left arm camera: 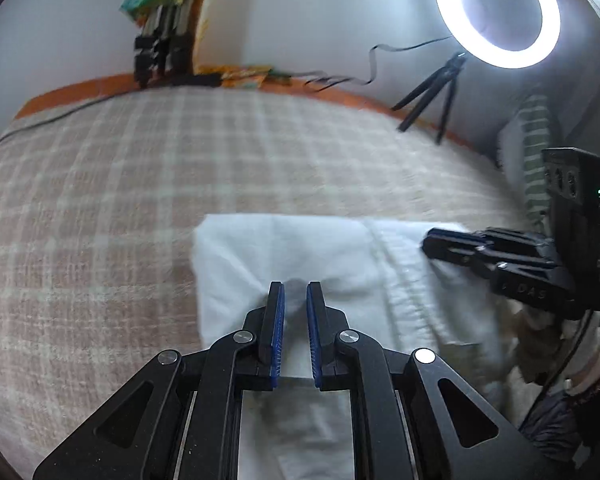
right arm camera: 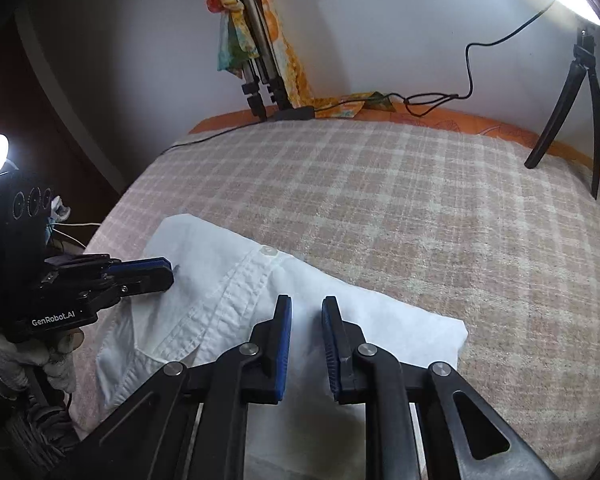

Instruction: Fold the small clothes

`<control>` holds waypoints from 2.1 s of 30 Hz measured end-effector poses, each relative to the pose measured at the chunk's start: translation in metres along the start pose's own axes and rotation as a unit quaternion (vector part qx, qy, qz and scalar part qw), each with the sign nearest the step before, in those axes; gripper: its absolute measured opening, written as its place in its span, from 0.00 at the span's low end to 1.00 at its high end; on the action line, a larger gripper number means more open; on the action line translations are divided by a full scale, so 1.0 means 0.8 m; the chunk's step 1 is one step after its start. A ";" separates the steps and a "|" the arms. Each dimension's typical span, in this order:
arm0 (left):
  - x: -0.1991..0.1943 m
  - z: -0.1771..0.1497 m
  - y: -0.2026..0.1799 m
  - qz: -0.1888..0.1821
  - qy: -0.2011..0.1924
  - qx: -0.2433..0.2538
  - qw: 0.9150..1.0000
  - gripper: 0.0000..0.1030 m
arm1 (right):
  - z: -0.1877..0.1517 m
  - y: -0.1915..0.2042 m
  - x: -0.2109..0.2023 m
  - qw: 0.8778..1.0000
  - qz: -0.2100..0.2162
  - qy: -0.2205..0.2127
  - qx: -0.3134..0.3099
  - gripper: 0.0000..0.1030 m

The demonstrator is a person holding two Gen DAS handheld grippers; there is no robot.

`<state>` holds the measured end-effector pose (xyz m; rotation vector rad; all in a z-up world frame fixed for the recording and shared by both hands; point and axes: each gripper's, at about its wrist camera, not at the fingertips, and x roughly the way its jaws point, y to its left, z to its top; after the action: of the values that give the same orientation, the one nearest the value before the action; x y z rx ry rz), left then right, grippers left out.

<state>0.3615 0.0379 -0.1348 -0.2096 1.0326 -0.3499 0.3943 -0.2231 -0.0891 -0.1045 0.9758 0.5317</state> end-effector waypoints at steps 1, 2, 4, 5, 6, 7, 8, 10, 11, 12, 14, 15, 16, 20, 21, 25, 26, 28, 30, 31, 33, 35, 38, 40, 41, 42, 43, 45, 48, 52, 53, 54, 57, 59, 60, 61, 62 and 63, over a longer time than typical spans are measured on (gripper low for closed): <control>0.004 -0.004 0.009 0.000 0.008 -0.008 1.000 0.09 | 0.000 -0.004 0.008 1.000 -0.011 0.008 0.001 0.10; 0.007 -0.009 0.015 -0.006 0.008 -0.014 1.000 0.09 | -0.001 -0.009 0.012 1.000 -0.018 0.013 0.005 0.10; 0.003 -0.008 0.016 -0.001 0.008 0.002 1.000 0.09 | -0.003 -0.019 0.013 0.999 -0.026 0.020 0.012 0.10; -0.004 -0.008 0.016 0.013 0.002 0.012 1.000 0.09 | -0.003 -0.022 0.011 0.999 -0.035 0.021 0.013 0.10; -0.011 -0.007 0.018 0.017 -0.008 0.011 1.000 0.09 | -0.003 -0.026 0.008 0.999 -0.049 0.020 0.012 0.12; -0.017 -0.006 0.024 0.014 -0.014 0.002 1.000 0.09 | -0.005 -0.033 0.003 0.998 -0.056 0.017 0.019 0.12; -0.021 -0.005 0.031 0.009 -0.017 -0.010 1.000 0.09 | -0.006 -0.042 0.000 0.998 -0.053 0.015 0.031 0.13; -0.030 -0.001 0.046 -0.002 -0.024 -0.036 0.999 0.09 | -0.007 -0.058 -0.012 0.997 -0.049 0.011 0.058 0.14; -0.033 0.001 0.053 -0.010 -0.027 -0.050 0.998 0.10 | -0.008 -0.063 -0.021 0.997 -0.047 0.007 0.065 0.17; -0.034 0.004 0.060 -0.024 -0.028 -0.065 0.997 0.18 | -0.010 -0.066 -0.029 0.997 -0.046 0.000 0.069 0.23; -0.039 0.008 0.073 -0.043 -0.033 -0.097 0.994 0.26 | -0.012 -0.067 -0.048 0.996 -0.049 -0.015 0.069 0.30; -0.040 0.010 0.080 -0.055 -0.036 -0.113 0.991 0.26 | -0.013 -0.068 -0.055 0.996 -0.047 -0.019 0.070 0.30; -0.039 0.012 0.082 -0.063 -0.036 -0.121 0.990 0.26 | -0.014 -0.069 -0.061 0.996 -0.044 -0.023 0.073 0.30; -0.022 0.019 0.088 -0.112 -0.020 -0.167 0.979 0.26 | -0.016 -0.069 -0.075 0.996 -0.021 -0.033 0.079 0.32; -0.015 0.019 0.090 -0.127 -0.011 -0.180 0.975 0.26 | -0.017 -0.067 -0.074 0.996 -0.023 -0.032 0.079 0.32; 0.001 0.020 0.100 -0.156 0.005 -0.219 0.963 0.26 | -0.017 -0.048 -0.073 0.996 -0.011 -0.025 0.084 0.33; 0.002 0.022 0.104 -0.153 0.008 -0.224 0.963 0.26 | -0.015 -0.034 -0.075 0.997 0.002 -0.028 0.074 0.33; -0.003 0.023 0.107 -0.148 0.006 -0.224 0.963 0.26 | -0.010 0.010 -0.082 0.998 0.030 -0.036 0.041 0.33; -0.009 0.025 0.108 -0.152 0.005 -0.219 0.964 0.26 | -0.006 0.061 -0.080 0.998 0.057 -0.039 -0.004 0.33; -0.009 0.025 0.109 -0.156 0.005 -0.218 0.963 0.26 | -0.005 0.088 -0.075 0.997 0.067 -0.037 -0.029 0.33; -0.007 0.023 0.110 -0.167 0.009 -0.222 0.960 0.26 | -0.008 0.134 -0.057 0.993 0.097 -0.026 -0.064 0.31; -0.002 0.019 0.110 -0.169 0.018 -0.223 0.960 0.26 | -0.016 0.166 -0.031 0.990 0.108 0.000 -0.090 0.27; 0.007 0.017 0.108 -0.179 0.028 -0.225 0.957 0.26 | -0.037 0.189 0.011 0.988 0.078 0.044 -0.125 0.27; 0.013 0.018 0.107 -0.191 0.031 -0.230 0.954 0.26 | -0.052 0.189 0.030 0.986 0.065 0.073 -0.135 0.27; 0.015 0.018 0.106 -0.195 0.031 -0.229 0.953 0.26 | -0.057 0.186 0.034 0.985 0.063 0.078 -0.137 0.27; 0.017 0.020 0.105 -0.197 0.027 -0.227 0.953 0.26 | -0.060 0.184 0.034 0.985 0.065 0.077 -0.140 0.26; 0.019 0.021 0.106 -0.198 0.025 -0.227 0.953 0.26 | -0.063 0.182 0.033 0.985 0.067 0.075 -0.143 0.26; 0.022 0.027 0.112 -0.196 0.011 -0.239 0.951 0.26 | -0.067 0.183 0.033 0.984 0.064 0.072 -0.149 0.25; 0.018 0.035 0.126 -0.189 -0.018 -0.270 0.944 0.23 | -0.075 0.193 0.030 0.983 0.051 0.065 -0.164 0.26; -0.016 0.048 0.139 -0.112 -0.081 -0.251 0.958 0.23 | -0.075 0.189 0.028 0.984 0.060 0.066 -0.156 0.26; -0.024 0.049 0.143 -0.115 -0.086 -0.252 0.957 0.23 | -0.073 0.190 0.027 0.984 0.061 0.066 -0.154 0.26; -0.030 0.050 0.144 -0.116 -0.089 -0.249 0.957 0.23 | -0.072 0.190 0.024 0.984 0.061 0.064 -0.154 0.26; -0.042 0.050 0.140 -0.120 -0.081 -0.226 0.963 0.23 | -0.069 0.187 0.017 0.986 0.069 0.058 -0.143 0.25; -0.049 0.044 0.138 -0.116 -0.074 -0.216 0.967 0.23 | -0.064 0.180 0.003 0.987 0.088 0.050 -0.123 0.26; -0.053 0.040 0.136 -0.114 -0.070 -0.211 0.968 0.26 | -0.061 0.174 -0.010 0.988 0.099 0.038 -0.109 0.28; -0.053 0.035 0.132 -0.114 -0.066 -0.210 0.969 0.26 | -0.058 0.168 -0.024 0.989 0.109 0.025 -0.099 0.29; -0.056 0.028 0.129 -0.114 -0.062 -0.209 0.969 0.26 | -0.056 0.161 -0.037 0.989 0.116 0.012 -0.090 0.30; -0.058 0.023 0.123 -0.115 -0.056 -0.201 0.971 0.26 | -0.053 0.152 -0.053 0.990 0.120 -0.005 -0.079 0.31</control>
<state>0.3739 0.1467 -0.1211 -0.7101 0.9610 -0.3311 0.2859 -0.1471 -0.0604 -0.1273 0.9418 0.8299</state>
